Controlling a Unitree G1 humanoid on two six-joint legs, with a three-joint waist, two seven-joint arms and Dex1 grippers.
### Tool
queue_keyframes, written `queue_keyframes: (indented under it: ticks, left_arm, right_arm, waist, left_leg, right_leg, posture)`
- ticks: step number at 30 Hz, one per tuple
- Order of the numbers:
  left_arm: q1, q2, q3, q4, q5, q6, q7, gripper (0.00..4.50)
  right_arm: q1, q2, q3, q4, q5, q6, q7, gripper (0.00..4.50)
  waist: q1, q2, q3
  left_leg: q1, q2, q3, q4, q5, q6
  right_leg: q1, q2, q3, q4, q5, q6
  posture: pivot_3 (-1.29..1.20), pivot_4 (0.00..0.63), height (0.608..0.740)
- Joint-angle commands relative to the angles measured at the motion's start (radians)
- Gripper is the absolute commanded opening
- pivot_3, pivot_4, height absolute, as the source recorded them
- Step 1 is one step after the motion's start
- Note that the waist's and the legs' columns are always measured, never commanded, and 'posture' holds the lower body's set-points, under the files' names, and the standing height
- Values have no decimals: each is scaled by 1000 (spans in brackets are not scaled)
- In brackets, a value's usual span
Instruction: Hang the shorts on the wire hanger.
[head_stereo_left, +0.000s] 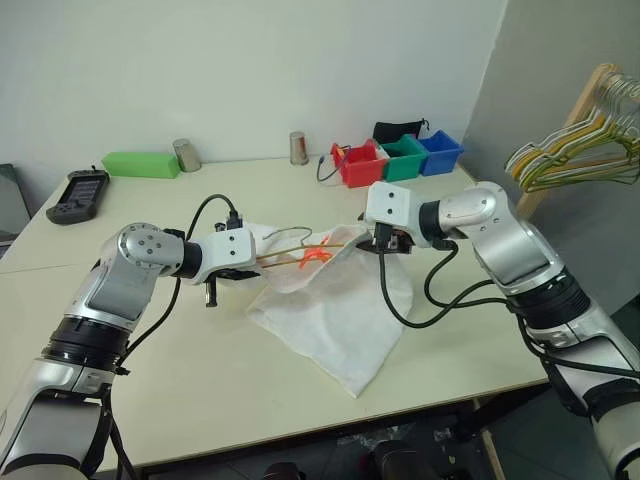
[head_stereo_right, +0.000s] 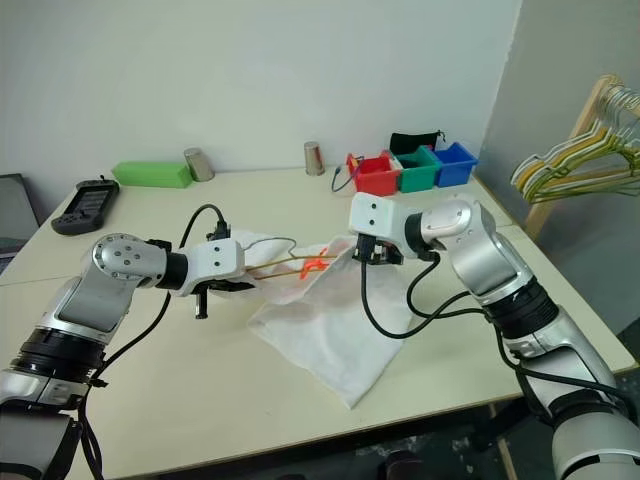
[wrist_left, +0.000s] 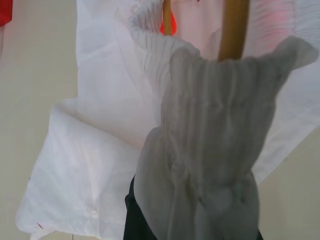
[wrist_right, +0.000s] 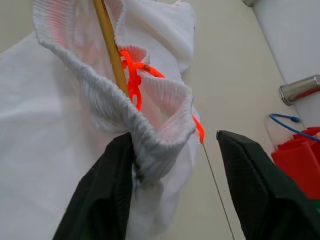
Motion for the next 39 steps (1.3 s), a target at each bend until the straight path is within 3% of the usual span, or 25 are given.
queue_keyframes:
  ticks: [1,3,10,18,22,28,39]
  left_arm:
    - [-16,10,21,-19,-15,-13,-7,0]
    - [-23,6,24,-14,-15,-11,-4,0]
    - [-10,18,37,-30,-21,-5,-8,0]
    - [16,27,53,-60,-27,12,-2,0]
    - [24,31,60,-68,-25,15,3,0]
    - [50,40,69,-93,-31,28,11,0]
    - [35,34,69,-79,-23,26,19,0]
  right_arm:
    - [-23,-29,-31,-19,-11,-29,20,3763]
    - [-4,-50,-12,-17,-10,-37,53,4175]
    - [19,-49,45,106,-68,-148,77,4175]
    - [-93,99,97,408,-177,-320,-2,4175]
    - [-109,105,108,466,-224,-404,-5,4175]
    - [-119,115,96,523,-261,-471,-13,3179]
    - [-115,144,94,515,-277,-474,-3,408]
  waist:
    - [-1,0,0]
    - [-1,0,0]
    - [-3,0,0]
    - [-14,0,0]
    - [-12,0,0]
    - [-9,0,0]
    - [-7,0,0]
  left_leg:
    - [0,0,0,0,0,0]
    - [0,0,0,0,0,0]
    - [0,0,1,0,0,0]
    - [1,0,0,-1,0,0]
    - [0,0,0,-1,0,0]
    - [0,-1,0,0,0,0]
    - [1,-1,-1,-1,0,0]
  right_leg:
    - [0,0,0,0,0,0]
    - [0,0,0,0,0,0]
    - [0,0,0,0,0,0]
    - [0,0,0,0,0,0]
    - [0,-1,0,0,0,0]
    - [0,-1,0,0,0,0]
    - [0,-1,0,1,0,0]
  posture:
    - [-67,0,740]
    - [-67,0,740]
    - [-45,0,740]
    - [-17,0,740]
    - [-6,0,740]
    - [1,0,740]
    - [1,0,740]
